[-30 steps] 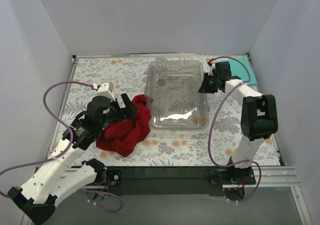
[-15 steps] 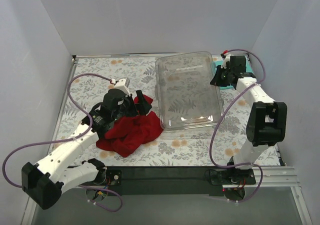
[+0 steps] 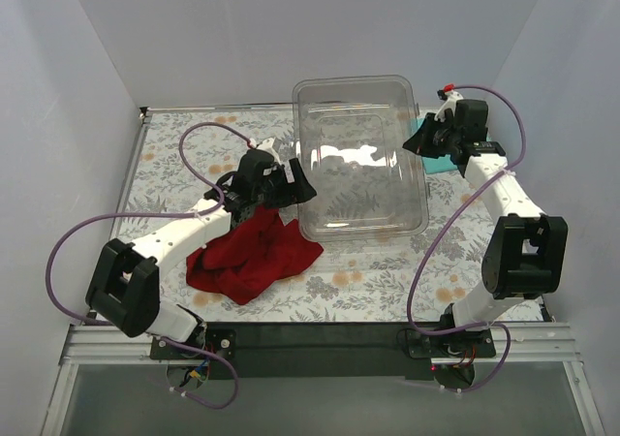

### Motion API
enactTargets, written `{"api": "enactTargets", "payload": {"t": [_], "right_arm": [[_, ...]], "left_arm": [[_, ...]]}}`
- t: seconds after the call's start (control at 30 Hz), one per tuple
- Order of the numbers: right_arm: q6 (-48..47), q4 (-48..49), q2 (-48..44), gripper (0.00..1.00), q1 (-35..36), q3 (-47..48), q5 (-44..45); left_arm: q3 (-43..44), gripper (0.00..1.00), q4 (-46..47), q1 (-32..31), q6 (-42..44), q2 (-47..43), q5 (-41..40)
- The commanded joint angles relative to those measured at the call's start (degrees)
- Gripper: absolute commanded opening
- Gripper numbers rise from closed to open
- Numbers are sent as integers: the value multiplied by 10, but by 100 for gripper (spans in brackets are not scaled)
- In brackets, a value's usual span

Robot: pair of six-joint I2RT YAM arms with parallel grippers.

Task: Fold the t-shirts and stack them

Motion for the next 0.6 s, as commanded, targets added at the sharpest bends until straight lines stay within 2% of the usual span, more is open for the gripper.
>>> {"api": "enactTargets", "payload": {"t": [0.0, 0.03, 0.13, 0.2, 0.27, 0.3, 0.53, 0.57], "right_arm": [[74, 54, -9, 1, 5, 7, -60], [82, 54, -6, 1, 6, 10, -65], [114, 63, 7, 1, 8, 20, -82], [125, 64, 13, 1, 11, 32, -89], [133, 65, 19, 1, 15, 38, -90], [133, 65, 20, 1, 19, 41, -88], [111, 81, 23, 3, 44, 45, -104], [103, 84, 23, 16, 47, 44, -113]], "left_arm": [[37, 68, 22, 2, -9, 7, 12], [40, 68, 22, 3, -8, 12, 12], [54, 55, 15, 2, 0, 28, -2], [74, 42, -7, 2, 14, 46, -27], [93, 19, -31, 2, 25, 54, -49], [98, 0, -38, 1, 32, 58, -85], [147, 0, -91, -5, 113, 43, -198], [150, 0, -98, -3, 131, 39, -204]]}}
